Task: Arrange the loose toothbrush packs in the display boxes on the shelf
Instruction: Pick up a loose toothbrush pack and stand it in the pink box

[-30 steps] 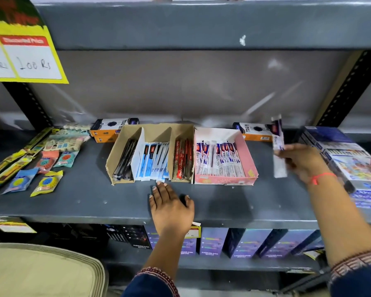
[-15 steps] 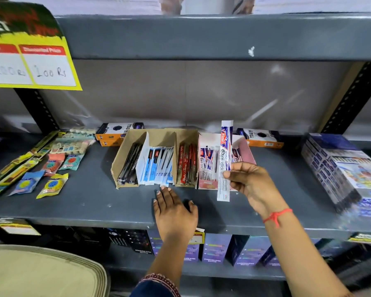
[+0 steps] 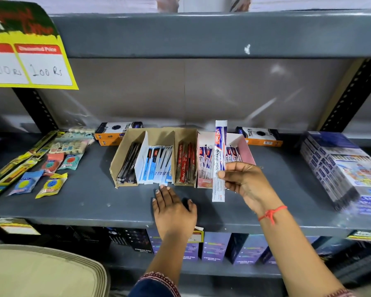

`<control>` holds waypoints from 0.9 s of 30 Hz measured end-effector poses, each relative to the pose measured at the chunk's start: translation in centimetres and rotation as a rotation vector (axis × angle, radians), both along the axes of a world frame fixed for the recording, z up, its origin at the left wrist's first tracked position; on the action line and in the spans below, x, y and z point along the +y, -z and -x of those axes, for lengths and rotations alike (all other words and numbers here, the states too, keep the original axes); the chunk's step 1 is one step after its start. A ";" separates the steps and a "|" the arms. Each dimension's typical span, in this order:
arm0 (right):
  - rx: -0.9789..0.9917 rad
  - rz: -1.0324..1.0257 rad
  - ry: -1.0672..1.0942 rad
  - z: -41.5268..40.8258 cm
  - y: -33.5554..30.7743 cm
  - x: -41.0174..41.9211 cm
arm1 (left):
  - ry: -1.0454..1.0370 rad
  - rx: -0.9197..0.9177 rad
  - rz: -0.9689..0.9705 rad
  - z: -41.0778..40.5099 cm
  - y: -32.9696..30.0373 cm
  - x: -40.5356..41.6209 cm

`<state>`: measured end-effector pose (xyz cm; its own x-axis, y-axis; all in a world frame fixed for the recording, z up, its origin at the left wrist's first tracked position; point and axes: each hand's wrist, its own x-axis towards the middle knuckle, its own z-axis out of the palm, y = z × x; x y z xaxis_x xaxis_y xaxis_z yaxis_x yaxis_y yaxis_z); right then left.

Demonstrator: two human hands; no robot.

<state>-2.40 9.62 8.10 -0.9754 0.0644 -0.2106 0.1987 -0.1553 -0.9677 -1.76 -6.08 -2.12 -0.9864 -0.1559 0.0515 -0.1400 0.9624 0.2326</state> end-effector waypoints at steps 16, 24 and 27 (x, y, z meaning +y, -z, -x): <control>-0.140 -0.525 0.224 6.7 1.4 4.1 | -0.010 0.017 -0.057 0.1 0.2 0.0; -0.202 -1.095 0.156 8.7 3.2 3.1 | 0.009 0.061 -0.062 0.1 0.6 -0.2; -0.196 -1.176 0.148 8.4 3.1 2.4 | -0.012 0.039 -0.045 0.1 0.4 0.0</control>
<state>-10.79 12.02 5.04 -0.9003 0.4255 -0.0918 0.4131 0.7689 -0.4880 -1.89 -6.05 -2.57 -0.9818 -0.1710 0.0829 -0.1416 0.9492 0.2809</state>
